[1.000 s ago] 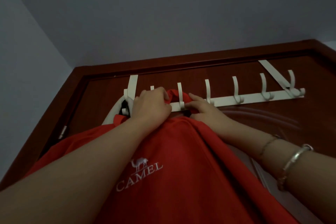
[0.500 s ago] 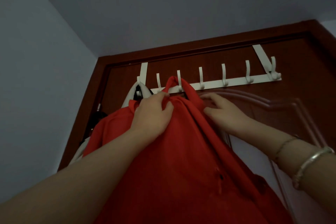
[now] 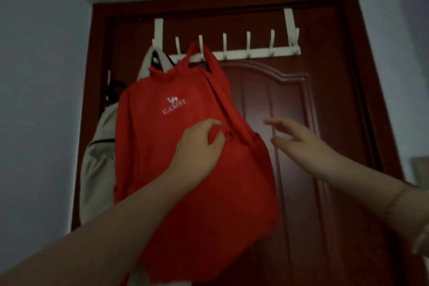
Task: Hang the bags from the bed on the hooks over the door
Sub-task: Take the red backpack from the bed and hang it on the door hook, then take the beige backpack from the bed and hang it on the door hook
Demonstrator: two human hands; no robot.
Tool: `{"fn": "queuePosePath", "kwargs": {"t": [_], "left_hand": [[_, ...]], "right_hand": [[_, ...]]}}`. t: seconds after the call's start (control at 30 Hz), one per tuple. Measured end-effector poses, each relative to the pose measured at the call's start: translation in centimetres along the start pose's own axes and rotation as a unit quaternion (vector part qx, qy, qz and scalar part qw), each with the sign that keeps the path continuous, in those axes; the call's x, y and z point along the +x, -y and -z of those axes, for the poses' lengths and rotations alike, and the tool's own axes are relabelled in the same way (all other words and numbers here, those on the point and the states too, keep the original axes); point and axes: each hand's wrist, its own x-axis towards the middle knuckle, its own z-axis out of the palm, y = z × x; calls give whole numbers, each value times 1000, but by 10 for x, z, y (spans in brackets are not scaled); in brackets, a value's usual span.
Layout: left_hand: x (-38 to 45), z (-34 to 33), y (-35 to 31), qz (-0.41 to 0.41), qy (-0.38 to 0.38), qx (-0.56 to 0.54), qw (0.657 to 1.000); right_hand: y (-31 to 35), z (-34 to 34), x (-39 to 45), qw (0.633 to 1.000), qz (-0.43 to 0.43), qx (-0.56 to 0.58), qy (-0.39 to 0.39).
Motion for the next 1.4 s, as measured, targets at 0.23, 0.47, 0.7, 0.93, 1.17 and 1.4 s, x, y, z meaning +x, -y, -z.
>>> {"fn": "queuePosePath", "kwargs": {"t": [0.23, 0.47, 0.7, 0.93, 1.17, 1.4], "left_hand": [[-90, -17, -31, 0, 91, -110, 990], [-176, -50, -122, 18, 167, -254, 952], [-271, -85, -244, 16, 260, -354, 898], [-376, -118, -414, -6, 357, -429, 830], [-464, -130, -589, -50, 445, -525, 724], [-527, -157, -748, -120, 517, -583, 615]], "right_hand": [[26, 35, -128, 991, -111, -76, 5], [57, 110, -259, 969, -212, -124, 6], [83, 216, -396, 947, -295, -117, -38], [119, 340, -551, 904, -389, -162, -81], [174, 446, -670, 845, -463, -202, -177], [214, 548, -769, 757, -513, -287, -284]]}}
